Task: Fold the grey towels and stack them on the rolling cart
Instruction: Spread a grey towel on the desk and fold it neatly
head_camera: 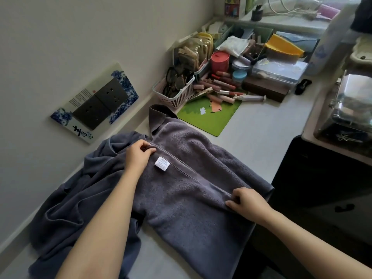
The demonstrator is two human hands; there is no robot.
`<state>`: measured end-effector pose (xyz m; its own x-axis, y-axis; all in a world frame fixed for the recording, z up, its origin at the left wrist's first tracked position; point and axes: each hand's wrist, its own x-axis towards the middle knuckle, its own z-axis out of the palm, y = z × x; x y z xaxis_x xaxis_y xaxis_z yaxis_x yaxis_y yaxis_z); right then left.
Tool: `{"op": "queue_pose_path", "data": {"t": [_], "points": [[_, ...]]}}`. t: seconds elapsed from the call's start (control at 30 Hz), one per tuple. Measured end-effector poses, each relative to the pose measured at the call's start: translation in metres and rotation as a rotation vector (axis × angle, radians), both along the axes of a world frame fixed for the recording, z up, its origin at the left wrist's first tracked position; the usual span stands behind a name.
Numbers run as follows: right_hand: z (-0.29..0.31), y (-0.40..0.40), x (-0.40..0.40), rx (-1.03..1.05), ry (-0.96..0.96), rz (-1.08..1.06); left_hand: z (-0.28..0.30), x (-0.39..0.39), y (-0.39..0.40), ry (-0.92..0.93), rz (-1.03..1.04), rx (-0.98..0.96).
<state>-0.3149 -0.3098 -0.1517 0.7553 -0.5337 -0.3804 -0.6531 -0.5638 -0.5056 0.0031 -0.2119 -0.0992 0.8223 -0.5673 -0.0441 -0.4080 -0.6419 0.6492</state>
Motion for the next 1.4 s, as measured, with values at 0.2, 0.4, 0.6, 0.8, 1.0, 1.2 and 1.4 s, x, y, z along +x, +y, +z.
{"op": "queue_pose_path", "data": {"t": [0.2,0.4,0.6,0.8,1.0,1.2,1.4], "points": [[0.023,-0.011,-0.002,0.013,-0.196,-0.214,0.025,-0.003,0.016,0.032,-0.005,-0.103],[0.071,-0.049,0.008,-0.099,-0.256,-0.218,0.064,0.006,0.039,0.110,-0.177,0.101],[0.136,-0.084,0.020,-0.295,-0.273,-0.159,0.127,-0.007,0.067,0.003,-0.194,0.087],[0.211,-0.104,0.035,-0.632,-0.331,-0.155,0.180,-0.017,0.089,-0.081,-0.028,-0.210],[0.301,-0.130,0.056,-0.824,-0.551,-0.061,0.256,-0.022,0.096,-0.228,0.157,-0.360],[0.382,-0.178,0.096,-0.592,-0.740,0.183,0.320,-0.048,0.084,-0.255,0.366,-0.644],[0.448,-0.197,0.108,-0.631,-1.127,0.094,0.376,-0.093,0.073,-0.482,0.532,-0.884]]}}
